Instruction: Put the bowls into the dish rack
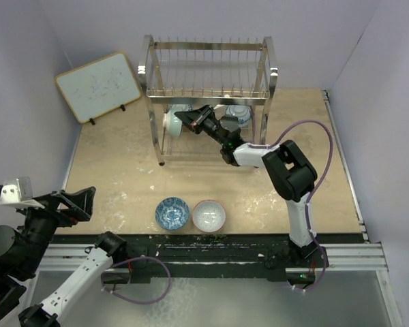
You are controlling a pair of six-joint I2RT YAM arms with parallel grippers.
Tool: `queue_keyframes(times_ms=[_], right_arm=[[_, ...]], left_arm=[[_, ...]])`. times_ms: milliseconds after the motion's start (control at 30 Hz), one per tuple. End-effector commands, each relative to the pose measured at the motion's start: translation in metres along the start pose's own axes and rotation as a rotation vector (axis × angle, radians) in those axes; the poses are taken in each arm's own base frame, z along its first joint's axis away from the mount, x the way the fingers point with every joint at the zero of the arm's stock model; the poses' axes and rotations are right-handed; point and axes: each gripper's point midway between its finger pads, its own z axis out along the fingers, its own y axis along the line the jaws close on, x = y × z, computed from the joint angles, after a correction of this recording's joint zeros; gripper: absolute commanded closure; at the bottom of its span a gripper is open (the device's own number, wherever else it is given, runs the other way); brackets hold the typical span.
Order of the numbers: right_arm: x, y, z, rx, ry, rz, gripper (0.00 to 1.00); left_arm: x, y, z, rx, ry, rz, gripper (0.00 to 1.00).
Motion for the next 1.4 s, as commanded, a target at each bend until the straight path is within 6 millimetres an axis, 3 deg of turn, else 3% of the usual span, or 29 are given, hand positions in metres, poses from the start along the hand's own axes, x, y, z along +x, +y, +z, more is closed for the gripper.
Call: queue_keyframes(times_ms=[0,267,533,800,967,1367], right_arm=[[-0.029,0.042,0.013,-0.173,-0.115,0.036,1.00],[-0.039,0.017,0.021,-0.161,-0.180,0.052,1.00],[-0.036,-0.005,0.029,-0.153,-0.170,0.084,1.00],[-0.034,-0.051,0.018,-0.089,-0.174,0.151,1.00],[-0.040,-0.060,0.006,-0.056,-0.208,0.145,1.00],[-0.053,-0.081,-0.019,0.025,-0.261,0.135,0.75]], left_arm=[[-0.011,0.000,0.000,-0.011,-0.022,0.019,0.01],[-0.012,-0.005,0.002,0.006,-0.020,0.020,0.01],[-0.009,-0.002,-0.001,0.004,-0.019,0.015,0.01],[-0.008,0.000,-0.003,-0.002,-0.015,0.017,0.01],[-0.008,0.000,-0.002,-0.002,-0.012,0.019,0.01],[-0.005,0.000,-0.001,-0.004,-0.008,0.019,0.01]])
